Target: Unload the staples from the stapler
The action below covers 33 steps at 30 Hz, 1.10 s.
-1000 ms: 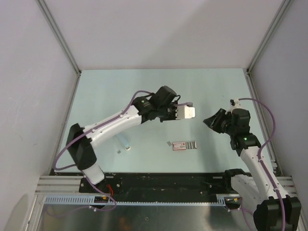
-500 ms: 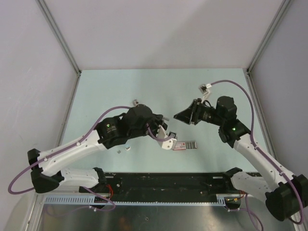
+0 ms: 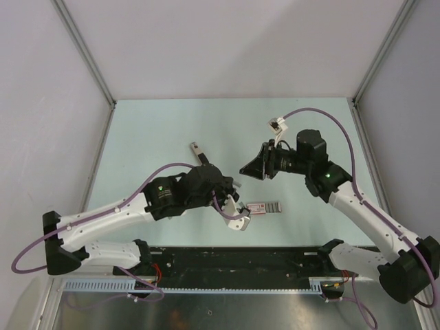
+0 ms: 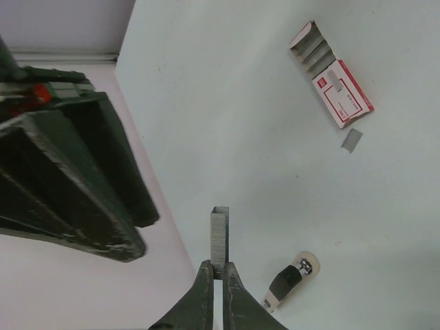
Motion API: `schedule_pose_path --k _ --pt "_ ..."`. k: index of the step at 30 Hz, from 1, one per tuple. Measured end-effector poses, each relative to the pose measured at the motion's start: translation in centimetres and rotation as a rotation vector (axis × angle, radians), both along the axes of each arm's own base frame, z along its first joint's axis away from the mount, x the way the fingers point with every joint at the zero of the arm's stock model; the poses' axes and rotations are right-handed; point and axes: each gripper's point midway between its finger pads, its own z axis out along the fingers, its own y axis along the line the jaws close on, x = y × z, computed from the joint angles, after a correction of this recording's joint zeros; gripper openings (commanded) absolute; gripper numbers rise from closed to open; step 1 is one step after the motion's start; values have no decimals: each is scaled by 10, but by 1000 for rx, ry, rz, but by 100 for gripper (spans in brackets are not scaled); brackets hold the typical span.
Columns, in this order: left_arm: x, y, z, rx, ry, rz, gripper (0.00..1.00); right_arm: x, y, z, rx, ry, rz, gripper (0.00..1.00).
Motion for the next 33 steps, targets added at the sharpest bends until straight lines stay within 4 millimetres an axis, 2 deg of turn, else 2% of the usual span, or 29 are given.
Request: schedule_pose_path --k 8,12,33 --pt "-7 4 9 -28 -35 -47 0 -17 10 -29 -74 81 114 43" --pt "-12 8 8 -26 -48 -76 0 -24 12 -35 -85 102 155 43" --pt "-20 7 -3 3 -49 -120 0 -40 24 -35 -73 119 245 37"
